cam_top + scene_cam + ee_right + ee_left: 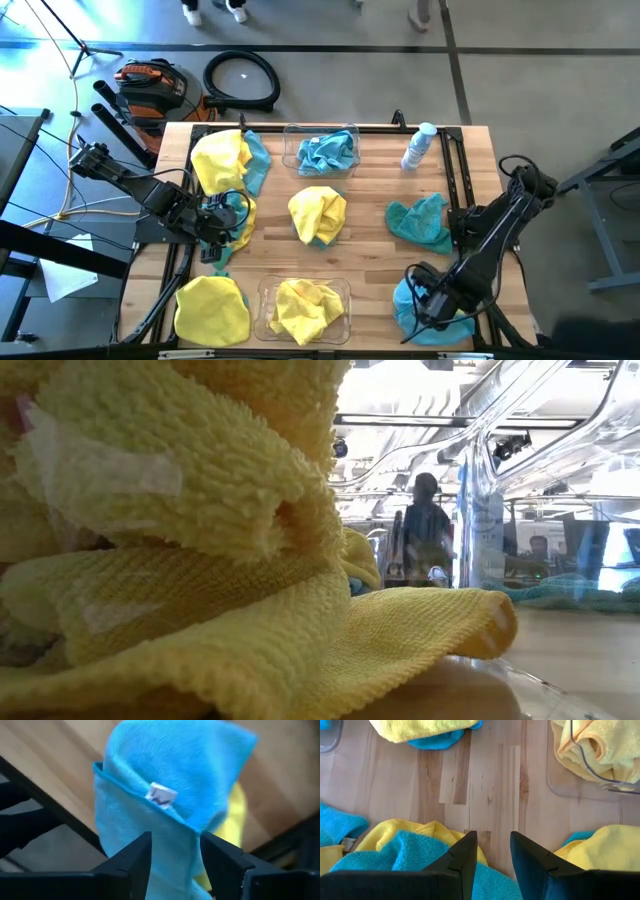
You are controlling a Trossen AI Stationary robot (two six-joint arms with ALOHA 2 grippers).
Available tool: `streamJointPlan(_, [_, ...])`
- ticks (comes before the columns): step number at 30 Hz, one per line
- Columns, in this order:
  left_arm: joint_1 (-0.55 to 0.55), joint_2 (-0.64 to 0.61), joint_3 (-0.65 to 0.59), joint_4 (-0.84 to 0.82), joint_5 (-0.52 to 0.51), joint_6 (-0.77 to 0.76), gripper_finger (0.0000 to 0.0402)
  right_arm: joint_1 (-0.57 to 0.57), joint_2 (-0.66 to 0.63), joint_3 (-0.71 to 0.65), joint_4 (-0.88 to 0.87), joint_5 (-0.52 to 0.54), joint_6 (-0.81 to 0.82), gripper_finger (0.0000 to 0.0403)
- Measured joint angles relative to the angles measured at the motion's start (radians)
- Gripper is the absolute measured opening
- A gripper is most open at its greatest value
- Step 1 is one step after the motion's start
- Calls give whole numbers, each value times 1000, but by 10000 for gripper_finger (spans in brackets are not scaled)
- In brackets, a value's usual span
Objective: Sort microfiber towel by color & place in baskets
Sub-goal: Put the blue microfiber towel into the top transparent bin
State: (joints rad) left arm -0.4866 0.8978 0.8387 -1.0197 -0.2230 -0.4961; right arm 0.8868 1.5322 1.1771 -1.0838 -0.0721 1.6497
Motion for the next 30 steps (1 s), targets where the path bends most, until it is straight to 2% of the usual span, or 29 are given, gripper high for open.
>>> streamJointPlan(4, [0, 0, 0, 14, 0, 0, 106, 14, 0, -69, 139, -12, 28, 145])
streamJointPlan(7, [0, 0, 0, 28, 0, 1, 106, 21, 0, -113, 252, -14, 48, 119])
streamJointPlan(12, [0, 0, 0, 30, 1, 2, 106, 22, 0, -127, 343, -13, 60, 19])
streamJointPlan(16, [0, 0, 0, 31, 0, 29, 106, 22, 0, -68, 300, 44, 86, 12])
streamJointPlan(21, [0, 0, 0, 31, -5, 64, 106, 22, 0, 73, 139, 156, 128, 5])
streamJointPlan(25, [2, 0, 0, 31, -8, 64, 106, 21, 0, 209, -13, 280, 131, 3])
streamJointPlan(30, [2, 0, 0, 31, -8, 42, 106, 1, 0, 367, -190, 486, 119, 1])
